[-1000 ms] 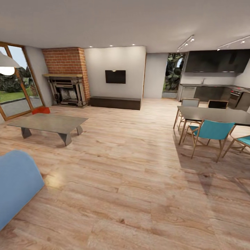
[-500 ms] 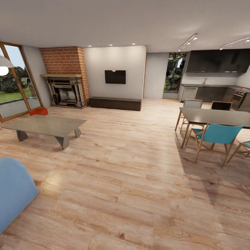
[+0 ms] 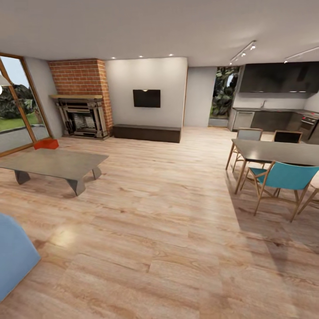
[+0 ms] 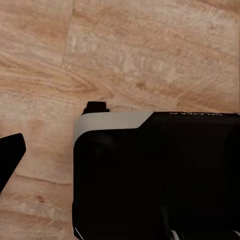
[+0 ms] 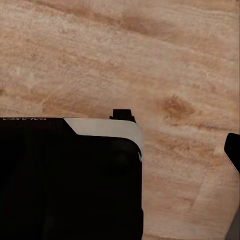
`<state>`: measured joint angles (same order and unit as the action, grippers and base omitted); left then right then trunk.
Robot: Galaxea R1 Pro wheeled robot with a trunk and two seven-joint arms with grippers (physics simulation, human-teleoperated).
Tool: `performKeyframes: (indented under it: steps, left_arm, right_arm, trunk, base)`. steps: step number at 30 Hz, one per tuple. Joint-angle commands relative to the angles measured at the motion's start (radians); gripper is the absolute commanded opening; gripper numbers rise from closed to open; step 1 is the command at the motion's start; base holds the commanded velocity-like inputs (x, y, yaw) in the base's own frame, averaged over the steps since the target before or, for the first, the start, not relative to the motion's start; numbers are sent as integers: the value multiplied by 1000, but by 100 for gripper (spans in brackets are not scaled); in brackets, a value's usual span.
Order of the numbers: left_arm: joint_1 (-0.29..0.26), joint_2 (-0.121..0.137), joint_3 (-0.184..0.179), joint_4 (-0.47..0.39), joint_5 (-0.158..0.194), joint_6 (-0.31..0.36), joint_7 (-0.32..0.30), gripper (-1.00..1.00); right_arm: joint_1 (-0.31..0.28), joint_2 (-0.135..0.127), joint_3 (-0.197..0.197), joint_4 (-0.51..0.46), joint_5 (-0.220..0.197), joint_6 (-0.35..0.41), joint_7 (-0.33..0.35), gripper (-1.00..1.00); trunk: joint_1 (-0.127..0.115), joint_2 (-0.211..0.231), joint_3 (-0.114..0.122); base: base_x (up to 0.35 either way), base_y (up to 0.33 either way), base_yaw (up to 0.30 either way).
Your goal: Move the two storage containers from the living room to the garage. In the garage, place one container on the floor and stack the other container on top of it (either order is fine).
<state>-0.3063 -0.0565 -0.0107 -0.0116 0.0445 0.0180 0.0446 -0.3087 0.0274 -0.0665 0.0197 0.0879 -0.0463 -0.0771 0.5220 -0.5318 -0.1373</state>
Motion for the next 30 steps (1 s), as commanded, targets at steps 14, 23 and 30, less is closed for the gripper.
performKeyframes:
  steps: [14,23,30]
  left_arm:
    - [-1,0,-2,-1,5,2,3,100]
    - [-1,0,-2,-1,5,2,3,100]
    - [0,0,-2,-1,5,2,3,100]
  right_arm:
    - [-1,0,-7,2,9,-4,-3,100]
    - [-1,0,-7,2,9,-4,-4,100]
    - [-1,0,-7,2,9,-4,-4,100]
  trunk:
    - [1,-1,-2]
    - [1,-1,-2]
    - [1,-1,-2]
  base:
    - [337,0,0]
    - [337,0,0]
    - [337,0,0]
